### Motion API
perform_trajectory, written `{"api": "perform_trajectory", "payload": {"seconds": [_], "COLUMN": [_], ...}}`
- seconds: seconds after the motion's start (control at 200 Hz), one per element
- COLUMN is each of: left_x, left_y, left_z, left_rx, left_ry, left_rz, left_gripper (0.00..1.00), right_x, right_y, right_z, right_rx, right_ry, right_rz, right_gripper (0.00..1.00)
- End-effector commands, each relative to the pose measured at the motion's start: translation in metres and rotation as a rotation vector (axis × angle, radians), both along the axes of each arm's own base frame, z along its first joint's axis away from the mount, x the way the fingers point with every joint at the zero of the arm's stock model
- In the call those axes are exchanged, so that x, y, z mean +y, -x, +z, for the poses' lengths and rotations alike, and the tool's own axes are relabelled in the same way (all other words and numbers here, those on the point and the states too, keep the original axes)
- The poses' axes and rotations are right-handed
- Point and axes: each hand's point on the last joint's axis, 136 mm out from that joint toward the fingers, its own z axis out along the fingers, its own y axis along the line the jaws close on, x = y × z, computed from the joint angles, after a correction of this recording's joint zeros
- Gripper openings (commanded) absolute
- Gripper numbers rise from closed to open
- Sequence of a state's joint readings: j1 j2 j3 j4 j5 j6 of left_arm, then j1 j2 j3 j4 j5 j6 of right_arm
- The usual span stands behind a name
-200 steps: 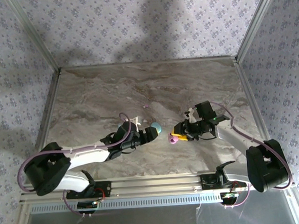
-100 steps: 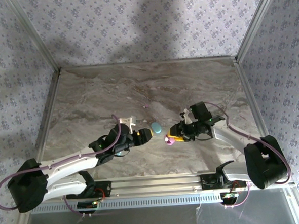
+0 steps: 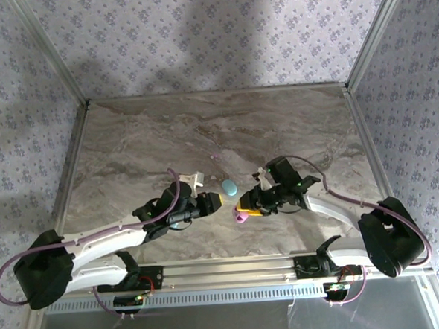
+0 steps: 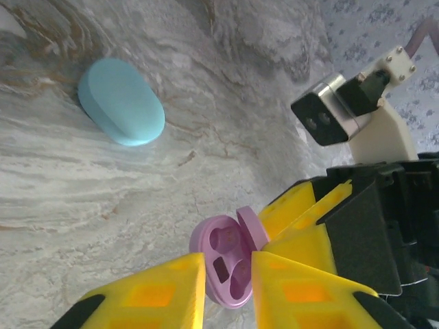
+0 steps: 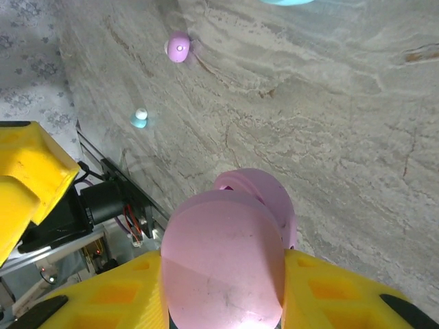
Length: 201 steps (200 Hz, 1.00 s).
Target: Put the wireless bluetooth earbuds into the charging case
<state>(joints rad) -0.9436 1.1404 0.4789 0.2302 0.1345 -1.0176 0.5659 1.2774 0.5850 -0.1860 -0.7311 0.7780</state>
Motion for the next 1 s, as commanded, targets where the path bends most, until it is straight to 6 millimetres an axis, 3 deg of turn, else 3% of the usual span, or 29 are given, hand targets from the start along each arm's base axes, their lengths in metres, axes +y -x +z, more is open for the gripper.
{"api": "perform_trajectory", "payload": {"seconds": [0.0,0.999], "left_x": [-0.014,-0.027], "left_y": [0.006,0.013], "left_z": [0.009,-0.060], "left_rx": [0.033,0.194], "left_ry": [0.091,0.067], "left_rz": [-0.043,-0.049], "left_gripper": [0.20,0.13], "right_x": [0.004,0.032], "right_y": [0.000,-0.007], "right_z": [-0.003,-0.024], "right_rx": [-0.001,0.025], "right_ry": [-0.002,-0.049], "right_rz": [-0.009,-0.014], "right_gripper": [0.39,0.39]}}
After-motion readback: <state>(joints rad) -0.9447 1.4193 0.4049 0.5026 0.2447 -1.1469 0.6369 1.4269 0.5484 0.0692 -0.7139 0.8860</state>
